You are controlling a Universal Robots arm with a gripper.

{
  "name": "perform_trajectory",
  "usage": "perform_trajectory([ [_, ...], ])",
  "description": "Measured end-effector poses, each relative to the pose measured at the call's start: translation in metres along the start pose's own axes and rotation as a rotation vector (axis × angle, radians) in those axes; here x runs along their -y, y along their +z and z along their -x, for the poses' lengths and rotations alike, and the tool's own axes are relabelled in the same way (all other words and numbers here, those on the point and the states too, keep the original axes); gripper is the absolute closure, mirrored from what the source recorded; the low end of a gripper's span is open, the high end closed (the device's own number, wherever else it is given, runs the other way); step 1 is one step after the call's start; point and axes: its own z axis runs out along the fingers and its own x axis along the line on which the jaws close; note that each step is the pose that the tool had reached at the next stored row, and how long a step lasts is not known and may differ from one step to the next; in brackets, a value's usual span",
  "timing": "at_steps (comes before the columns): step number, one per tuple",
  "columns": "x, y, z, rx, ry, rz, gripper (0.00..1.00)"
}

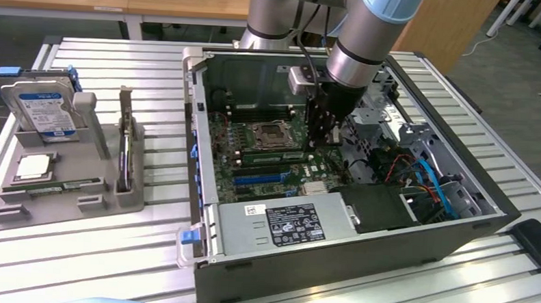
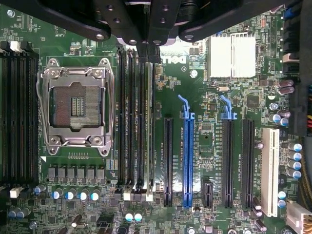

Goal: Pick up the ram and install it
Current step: 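Press down the ram until it locks into place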

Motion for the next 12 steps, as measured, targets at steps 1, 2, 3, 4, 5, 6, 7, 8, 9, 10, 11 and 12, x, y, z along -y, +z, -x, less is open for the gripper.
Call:
perform_trajectory([
  [1, 0.0, 0.0002, 0.0, -0.0001, 0.0, 0.0, 0.9],
  [2, 0.0, 0.0004, 0.0, -0.0002, 0.0, 0.0, 0.9],
  [3, 0.0001, 0.0006, 0.0, -0.0002, 0.0, 0.0, 0.9],
  [4, 0.0001, 0.0009, 0.0, 0.0, 0.0, -0.0001, 0.9],
  [5, 0.0001, 0.0011, 0.0, -0.0001, 0.0, 0.0, 0.9],
  [6, 0.0001, 0.0012, 0.0, -0.0001, 0.0, 0.0, 0.9],
  [7, 0.0001, 0.0013, 0.0, -0.0002, 0.0, 0.0, 0.9],
  [8, 0.0001, 0.0014, 0.0, -0.0001, 0.0, 0.0, 0.9],
  [9, 0.0001, 0.0014, 0.0, -0.0001, 0.0, 0.0, 0.9],
  [10, 0.0001, 0.0012, 0.0, -0.0001, 0.0, 0.0001, 0.9],
  [11, 0.0, 0.0001, 0.0, 0.0002, 0.0, 0.0004, 0.9],
  [12, -0.0003, -0.002, 0.0, 0.0007, 0.0, 0.0009, 0.9],
])
